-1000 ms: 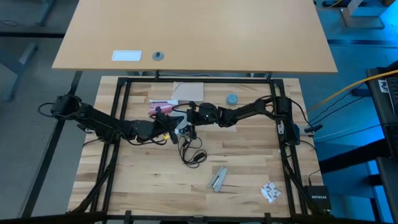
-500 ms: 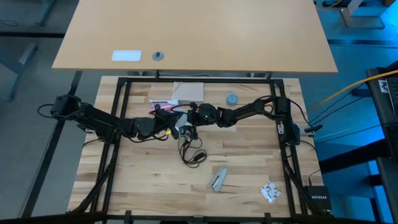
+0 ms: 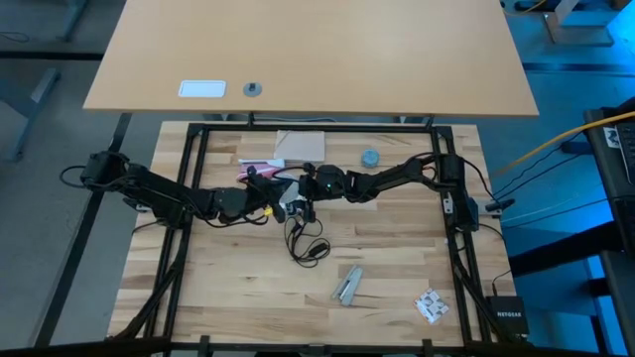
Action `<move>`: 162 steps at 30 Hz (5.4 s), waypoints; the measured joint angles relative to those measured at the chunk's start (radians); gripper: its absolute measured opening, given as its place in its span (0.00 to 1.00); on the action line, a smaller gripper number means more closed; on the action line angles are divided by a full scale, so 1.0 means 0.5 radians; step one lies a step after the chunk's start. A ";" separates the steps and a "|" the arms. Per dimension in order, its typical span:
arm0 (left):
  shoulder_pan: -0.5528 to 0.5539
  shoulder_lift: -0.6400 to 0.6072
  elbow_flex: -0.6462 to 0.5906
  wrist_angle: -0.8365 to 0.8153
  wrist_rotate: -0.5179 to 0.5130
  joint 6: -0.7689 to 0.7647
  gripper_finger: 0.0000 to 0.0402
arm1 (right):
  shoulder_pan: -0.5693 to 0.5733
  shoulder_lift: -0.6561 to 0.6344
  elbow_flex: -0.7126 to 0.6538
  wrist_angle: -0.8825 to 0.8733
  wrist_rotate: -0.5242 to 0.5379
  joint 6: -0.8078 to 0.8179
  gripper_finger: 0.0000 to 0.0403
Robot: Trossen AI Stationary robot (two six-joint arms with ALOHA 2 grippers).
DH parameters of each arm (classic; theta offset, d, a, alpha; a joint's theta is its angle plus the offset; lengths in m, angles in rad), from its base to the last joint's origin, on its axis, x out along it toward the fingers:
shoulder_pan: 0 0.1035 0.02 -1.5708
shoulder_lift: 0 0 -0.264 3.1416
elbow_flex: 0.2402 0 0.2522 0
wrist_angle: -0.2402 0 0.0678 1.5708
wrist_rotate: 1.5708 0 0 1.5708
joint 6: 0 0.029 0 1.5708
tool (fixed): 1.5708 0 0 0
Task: Screw lightbulb
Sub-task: Insert light bulb into the lamp
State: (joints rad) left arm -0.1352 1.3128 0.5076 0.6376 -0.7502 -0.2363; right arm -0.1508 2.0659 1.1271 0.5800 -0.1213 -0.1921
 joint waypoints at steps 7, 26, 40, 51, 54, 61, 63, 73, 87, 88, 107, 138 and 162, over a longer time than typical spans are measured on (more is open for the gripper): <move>0.000 0.001 -0.001 0.004 0.006 0.000 0.01 | -0.002 0.000 0.001 -0.012 -0.131 -0.050 0.47; -0.001 0.002 -0.002 0.004 0.007 0.000 0.01 | 0.000 -0.008 0.006 -0.099 -0.091 -0.260 0.47; -0.001 0.002 -0.003 0.004 0.006 0.000 0.01 | 0.000 -0.007 0.004 -0.073 -0.057 -0.257 0.47; 0.000 0.002 -0.003 0.004 -0.004 0.001 0.01 | 0.002 -0.001 0.001 -0.085 -0.056 -0.259 0.71; 0.000 0.002 -0.003 0.004 -0.002 0.001 0.01 | 0.001 -0.001 0.001 -0.084 -0.056 -0.259 0.77; 0.000 0.002 -0.003 0.003 -0.002 0.001 0.01 | -0.001 -0.002 0.002 -0.199 -0.056 -0.256 0.80; 0.000 0.004 -0.003 0.005 0.008 0.000 0.01 | -0.001 -0.001 0.002 -0.275 -0.054 -0.254 0.80; 0.001 0.004 -0.003 0.005 0.008 0.000 0.01 | 0.000 -0.001 0.002 -0.327 0.025 -0.254 0.80; 0.043 0.004 -0.003 0.006 0.007 -0.031 0.01 | 0.000 -0.001 0.002 -0.327 0.022 -0.201 0.80; 0.043 0.004 -0.003 0.006 0.007 -0.039 0.01 | 0.000 -0.001 0.002 -0.327 0.014 -0.201 0.80; 0.133 0.018 -0.005 0.112 0.229 -0.112 0.01 | 0.000 -0.005 0.004 -0.221 -0.057 -0.201 0.80; 0.172 0.043 -0.002 0.111 0.294 -0.143 0.01 | -0.013 -0.106 0.005 -0.661 0.114 -0.164 0.80; 0.171 0.047 -0.005 0.208 0.380 -0.139 0.01 | -0.014 -0.024 0.005 -0.467 -0.037 -0.159 0.46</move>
State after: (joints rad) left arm -0.0498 1.3365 0.5049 0.7414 -0.5602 -0.3058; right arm -0.1577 2.0538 1.1297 0.3463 -0.1399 -0.2718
